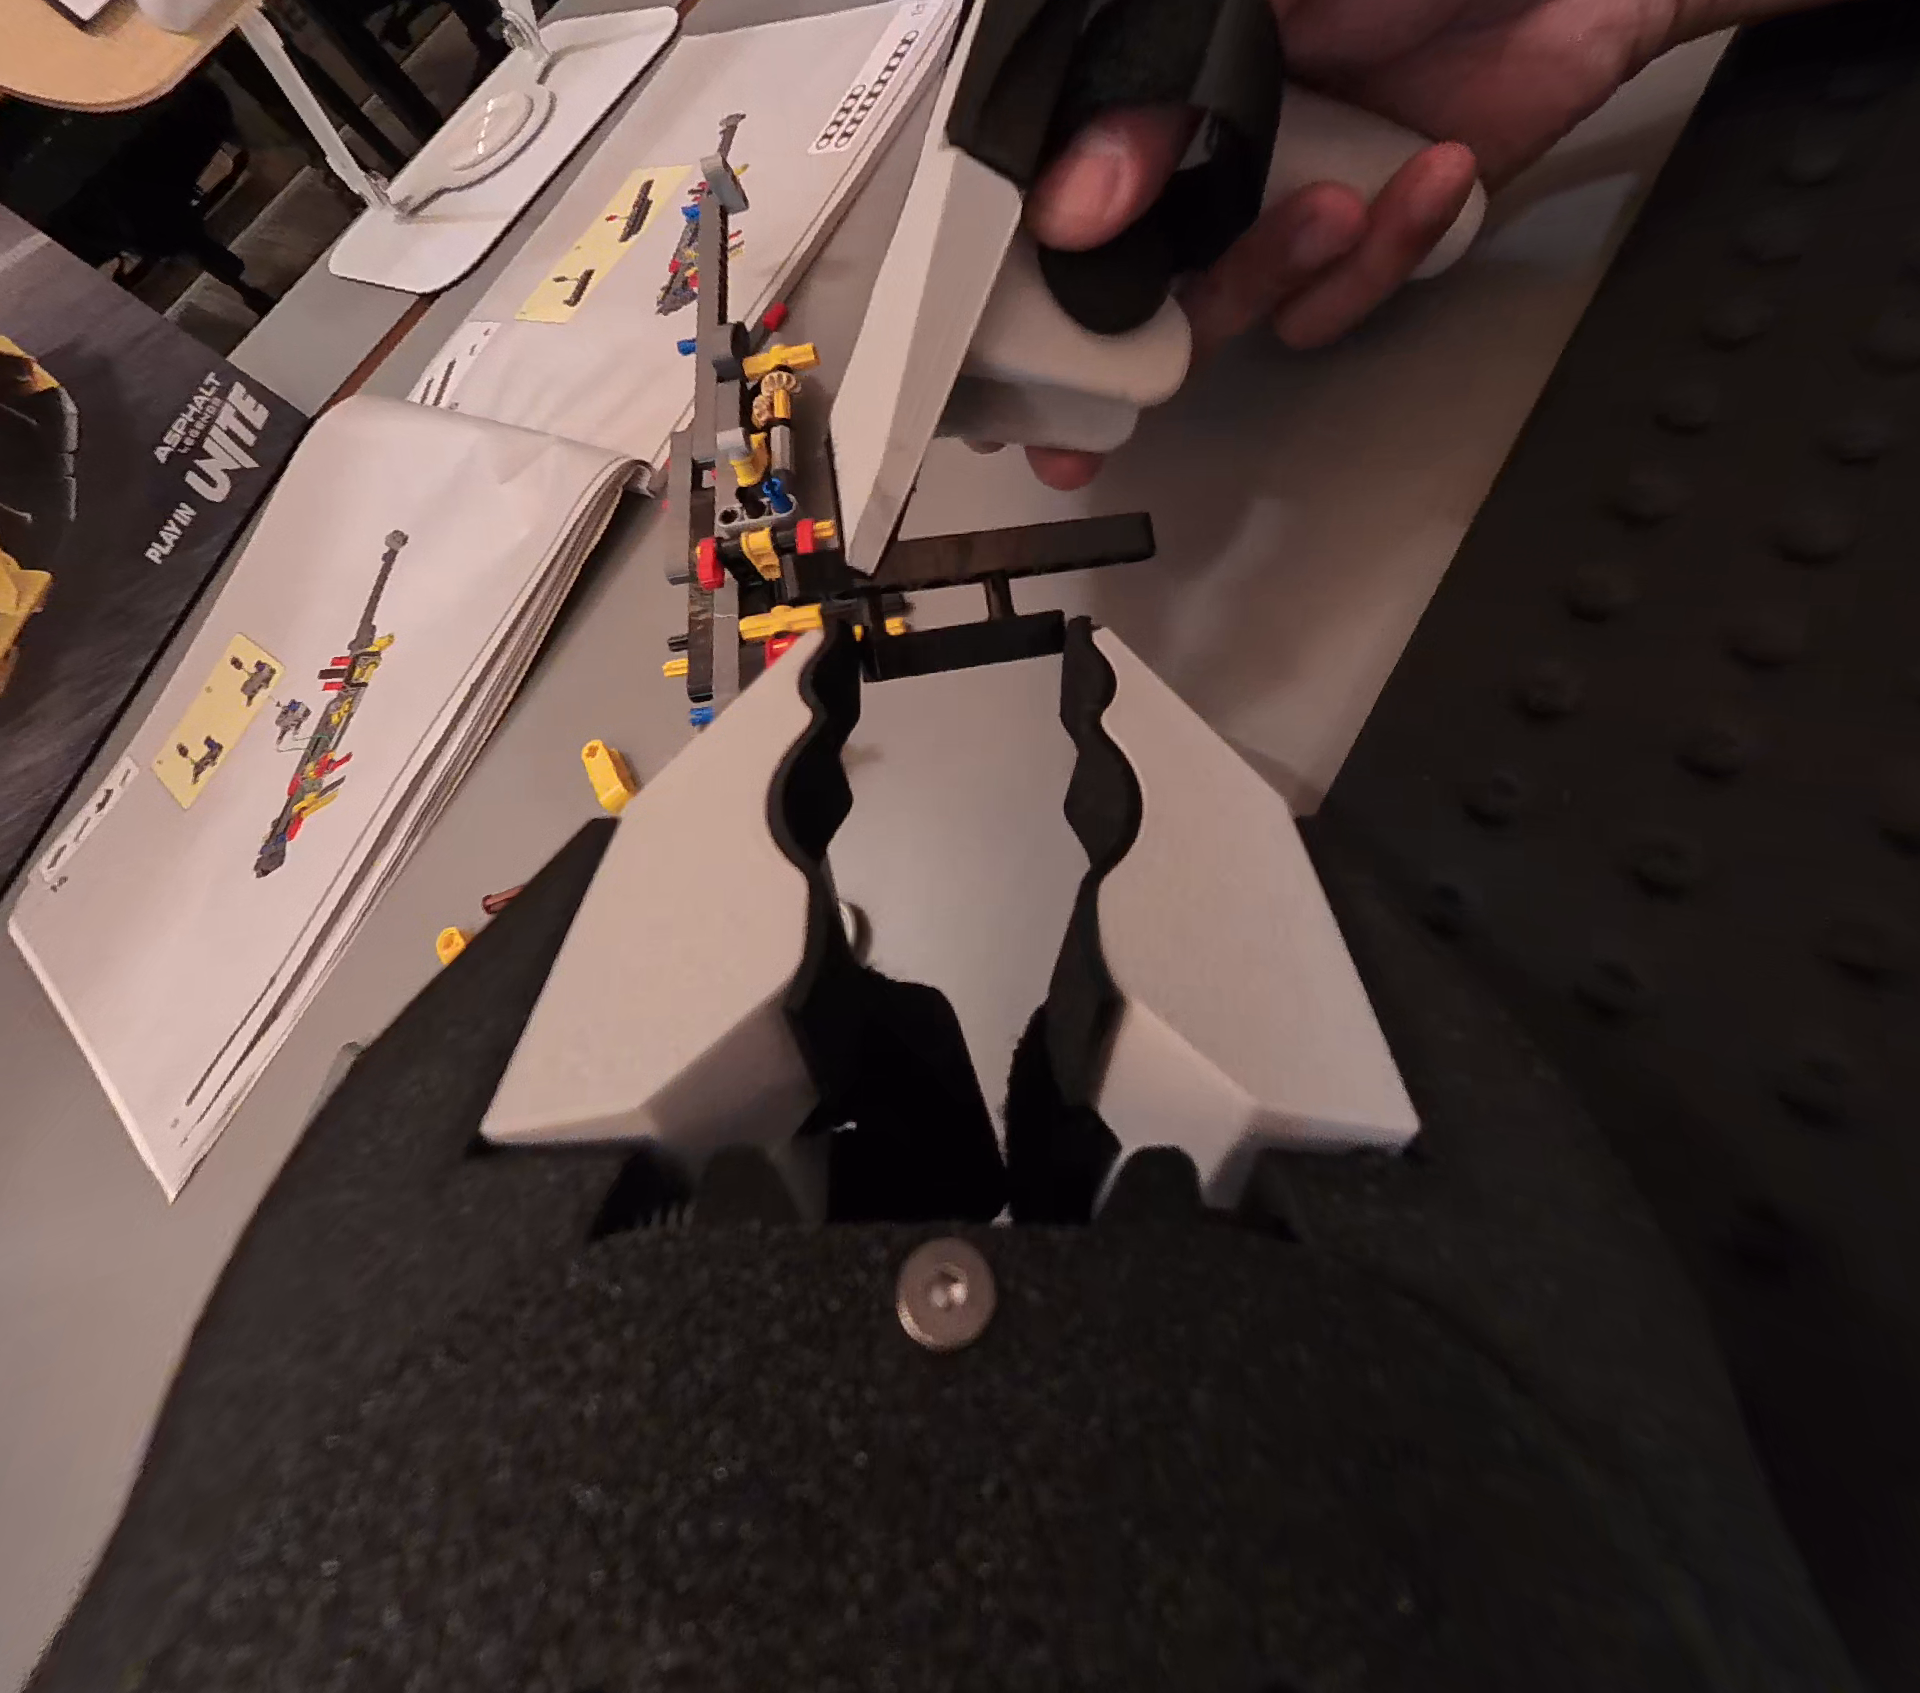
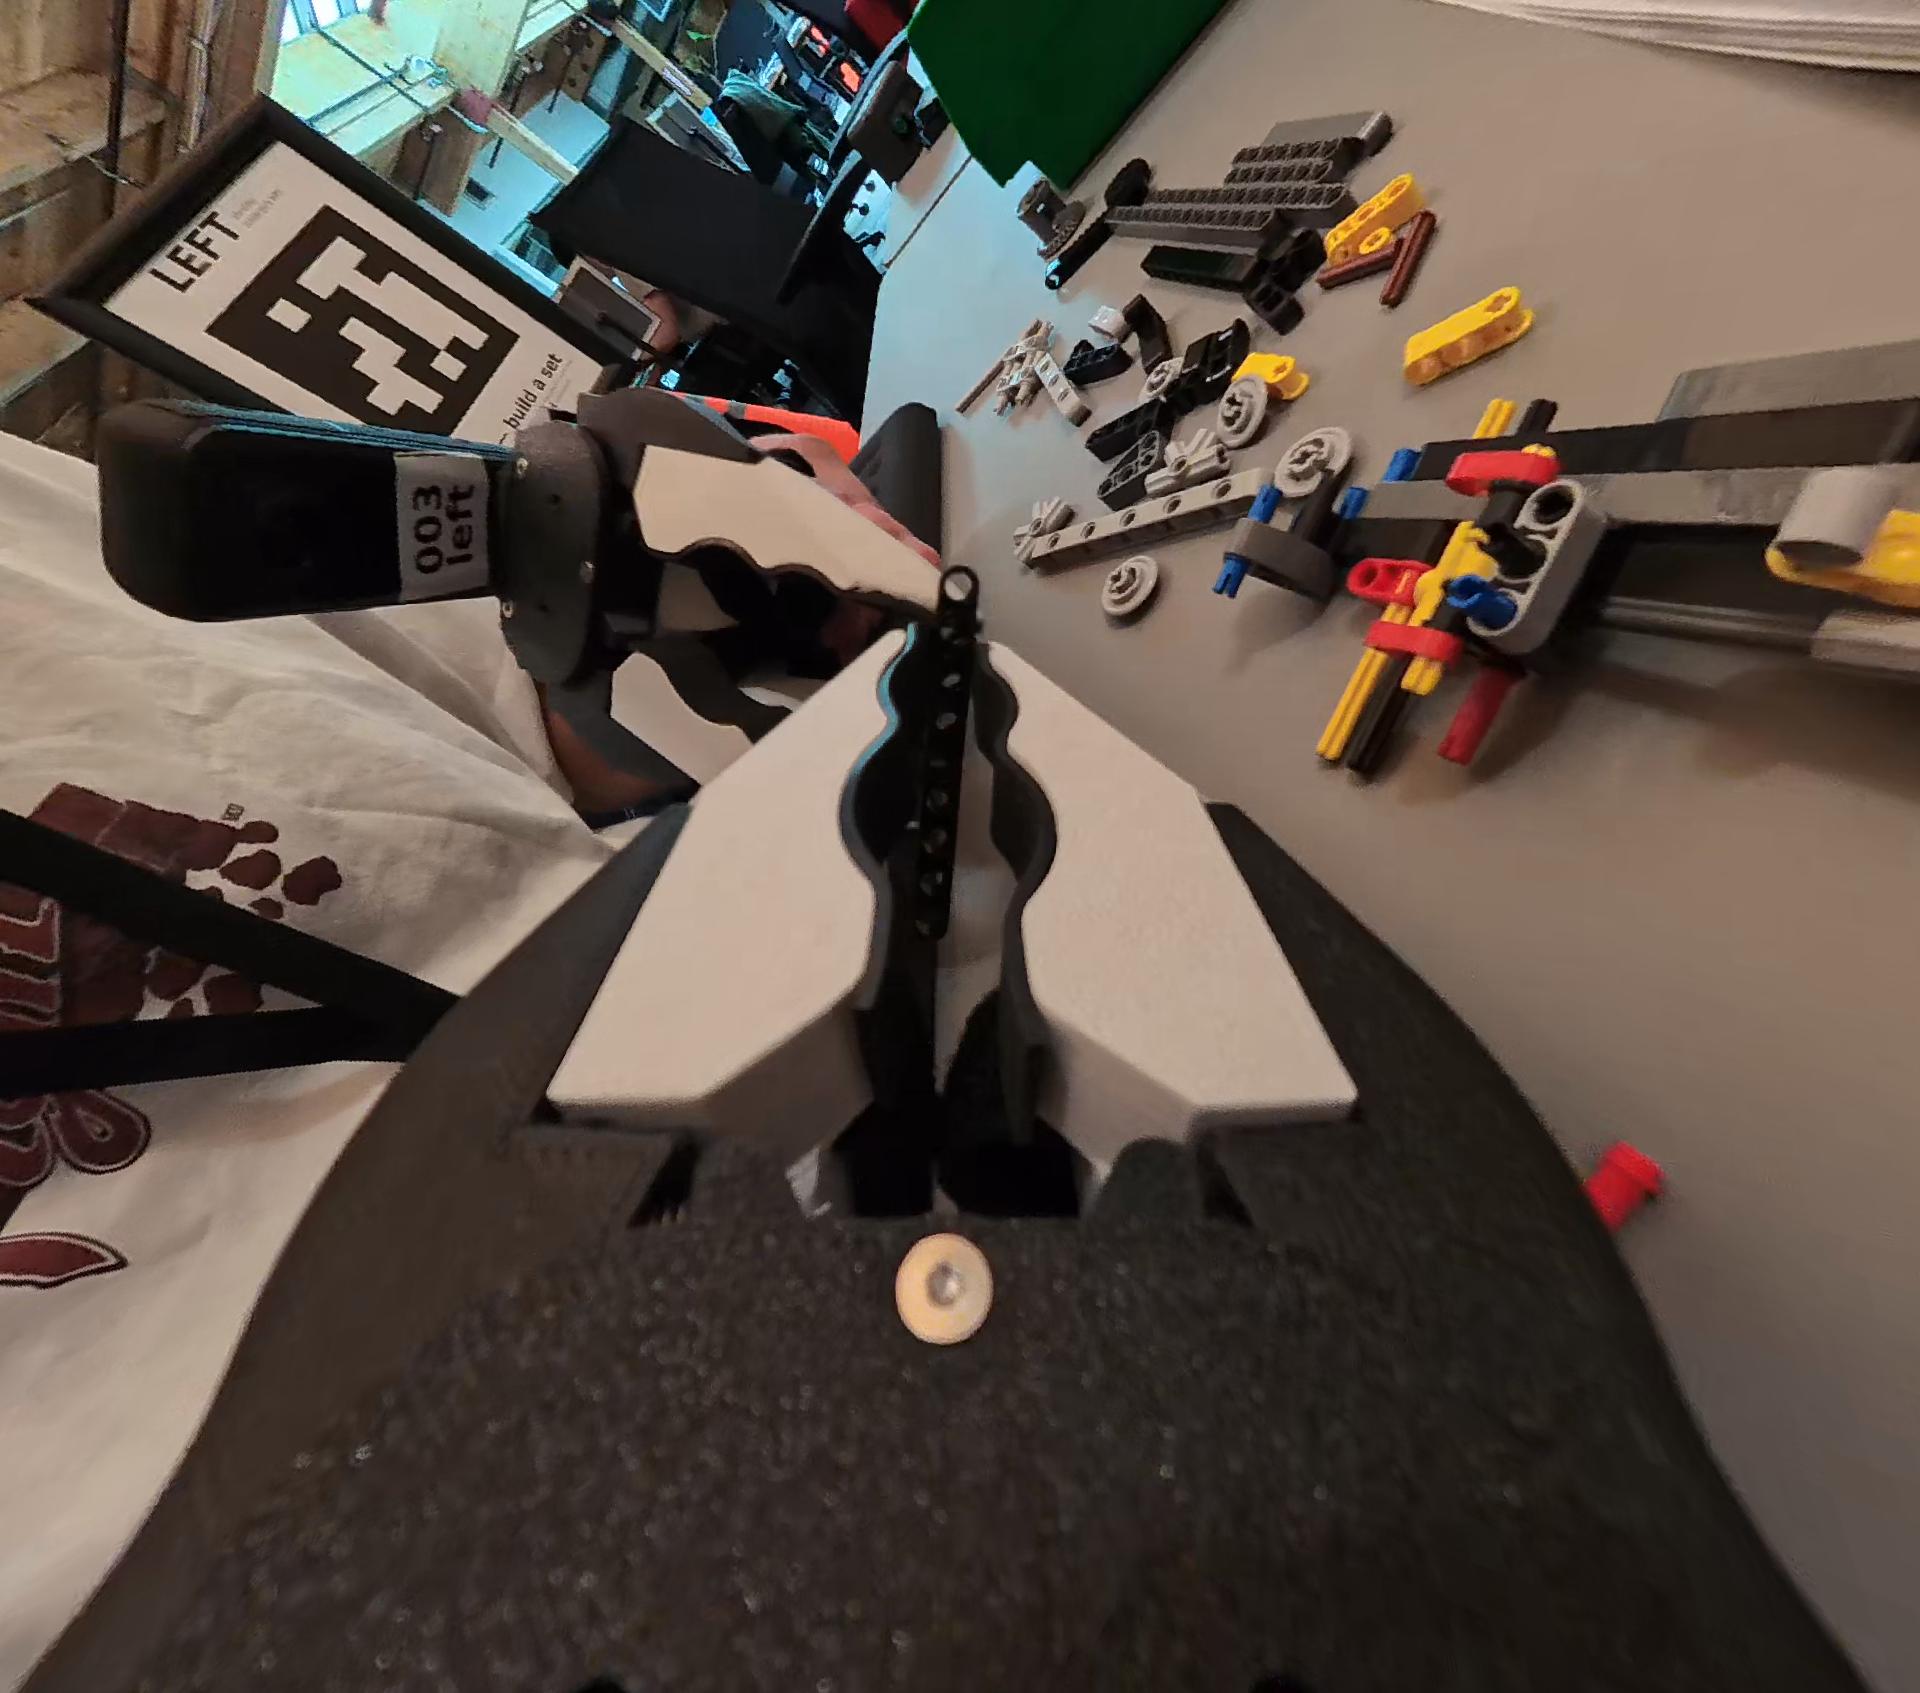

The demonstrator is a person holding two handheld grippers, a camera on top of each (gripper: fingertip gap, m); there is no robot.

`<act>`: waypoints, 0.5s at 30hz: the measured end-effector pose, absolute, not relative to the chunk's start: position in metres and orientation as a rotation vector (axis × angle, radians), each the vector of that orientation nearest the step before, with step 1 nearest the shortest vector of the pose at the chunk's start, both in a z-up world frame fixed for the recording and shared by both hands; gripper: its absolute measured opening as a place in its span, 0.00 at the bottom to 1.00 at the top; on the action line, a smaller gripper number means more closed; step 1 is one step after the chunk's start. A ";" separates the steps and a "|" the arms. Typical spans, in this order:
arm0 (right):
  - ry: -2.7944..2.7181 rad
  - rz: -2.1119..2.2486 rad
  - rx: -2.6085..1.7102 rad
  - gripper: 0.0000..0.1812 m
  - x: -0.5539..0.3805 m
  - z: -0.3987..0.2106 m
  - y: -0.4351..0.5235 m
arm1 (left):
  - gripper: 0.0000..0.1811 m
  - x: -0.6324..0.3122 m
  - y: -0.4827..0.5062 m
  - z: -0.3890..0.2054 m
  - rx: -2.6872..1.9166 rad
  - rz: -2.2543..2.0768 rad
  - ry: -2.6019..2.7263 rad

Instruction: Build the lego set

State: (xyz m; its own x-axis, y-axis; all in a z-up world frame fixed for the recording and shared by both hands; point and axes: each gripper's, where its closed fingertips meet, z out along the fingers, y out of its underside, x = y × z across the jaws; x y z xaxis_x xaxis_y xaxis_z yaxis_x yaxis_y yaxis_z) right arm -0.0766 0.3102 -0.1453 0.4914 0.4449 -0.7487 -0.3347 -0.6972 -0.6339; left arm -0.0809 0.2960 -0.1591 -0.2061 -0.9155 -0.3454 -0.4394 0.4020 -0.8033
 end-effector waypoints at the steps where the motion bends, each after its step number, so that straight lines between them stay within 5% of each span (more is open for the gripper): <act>1: -0.089 1.272 -1.972 0.03 -0.077 -0.147 0.311 | 0.21 -0.081 0.296 -0.160 -1.177 -0.707 1.818; 12: -0.076 1.265 -1.995 0.03 -0.075 -0.153 0.312 | 0.21 -0.083 0.295 -0.156 -1.178 -0.727 1.816; 13: -0.082 1.282 -1.994 0.02 -0.076 -0.153 0.311 | 0.01 -0.085 0.295 -0.154 -1.167 -0.733 1.812; 15: -0.116 1.358 -2.002 0.03 -0.088 -0.155 0.306 | 0.00 -0.085 0.294 -0.147 -1.136 -0.769 1.778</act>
State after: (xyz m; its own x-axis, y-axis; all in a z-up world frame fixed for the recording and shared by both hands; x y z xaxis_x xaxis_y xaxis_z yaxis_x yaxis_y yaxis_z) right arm -0.0880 0.3055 -0.1547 0.4455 0.4385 -0.7805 -0.3003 -0.7481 -0.5918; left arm -0.0851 0.2941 -0.1466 -0.2089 -0.9181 -0.3367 -0.3832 0.3936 -0.8356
